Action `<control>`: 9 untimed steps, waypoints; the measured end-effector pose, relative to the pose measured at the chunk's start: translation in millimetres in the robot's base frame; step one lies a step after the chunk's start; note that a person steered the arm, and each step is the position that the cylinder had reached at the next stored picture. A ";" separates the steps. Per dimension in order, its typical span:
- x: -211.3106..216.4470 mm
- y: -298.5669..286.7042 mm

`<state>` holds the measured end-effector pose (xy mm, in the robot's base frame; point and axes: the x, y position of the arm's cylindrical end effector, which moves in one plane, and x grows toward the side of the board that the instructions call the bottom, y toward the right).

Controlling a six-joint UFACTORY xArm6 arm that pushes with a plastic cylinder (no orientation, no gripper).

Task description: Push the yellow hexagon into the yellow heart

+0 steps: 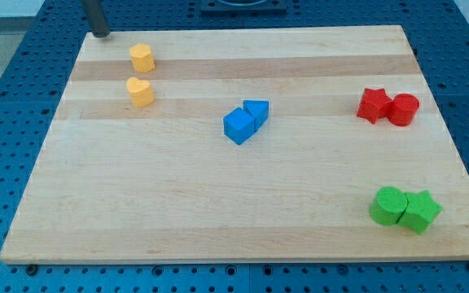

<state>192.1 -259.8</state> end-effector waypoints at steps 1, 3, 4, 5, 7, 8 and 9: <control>0.0 8.7; 20.0 90.5; 20.0 104.6; 31.9 104.7; 31.4 92.1; 27.9 91.7; 56.0 91.7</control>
<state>248.1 -168.1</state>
